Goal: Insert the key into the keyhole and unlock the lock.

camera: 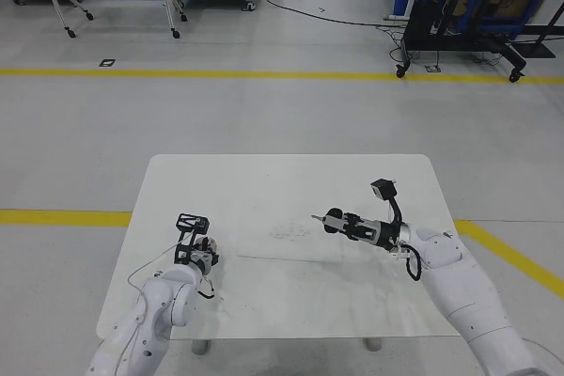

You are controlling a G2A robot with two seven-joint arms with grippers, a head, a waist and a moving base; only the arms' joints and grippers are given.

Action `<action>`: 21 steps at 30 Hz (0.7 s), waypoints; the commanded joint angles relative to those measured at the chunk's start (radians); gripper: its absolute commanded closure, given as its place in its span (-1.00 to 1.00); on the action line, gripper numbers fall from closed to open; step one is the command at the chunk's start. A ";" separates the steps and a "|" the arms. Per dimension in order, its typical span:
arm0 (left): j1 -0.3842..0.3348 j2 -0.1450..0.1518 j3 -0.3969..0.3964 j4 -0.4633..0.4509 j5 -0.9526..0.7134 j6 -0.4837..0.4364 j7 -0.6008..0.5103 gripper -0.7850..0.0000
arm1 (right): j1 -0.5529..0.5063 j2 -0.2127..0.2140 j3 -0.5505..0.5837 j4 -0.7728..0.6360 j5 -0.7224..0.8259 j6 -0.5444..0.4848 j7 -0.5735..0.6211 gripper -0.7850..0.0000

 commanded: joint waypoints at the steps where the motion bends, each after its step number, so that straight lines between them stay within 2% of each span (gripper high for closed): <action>1: 0.000 -0.001 -0.004 0.004 -0.006 -0.008 0.003 1.00 | 0.000 0.000 0.000 0.000 0.000 0.000 0.000 1.00; 9: -0.002 -0.006 0.000 0.007 -0.005 -0.021 0.001 1.00 | 0.000 0.000 0.000 0.000 0.000 0.000 0.000 1.00; 10: -0.002 -0.007 0.000 0.008 -0.004 -0.024 -0.001 0.93 | 0.000 0.000 0.000 0.000 0.000 0.000 0.000 1.00; 12: -0.003 -0.008 0.000 0.010 -0.002 -0.025 -0.006 0.51 | 0.000 0.000 0.000 0.000 0.000 0.000 0.000 1.00; 15: -0.004 -0.010 0.000 0.011 0.006 -0.020 -0.015 0.40 | 0.000 0.000 0.000 0.000 0.000 0.000 0.000 1.00; 21: 0.000 -0.013 -0.003 0.006 0.014 -0.020 -0.014 0.35 | 0.000 0.000 0.000 0.000 0.000 0.000 0.000 1.00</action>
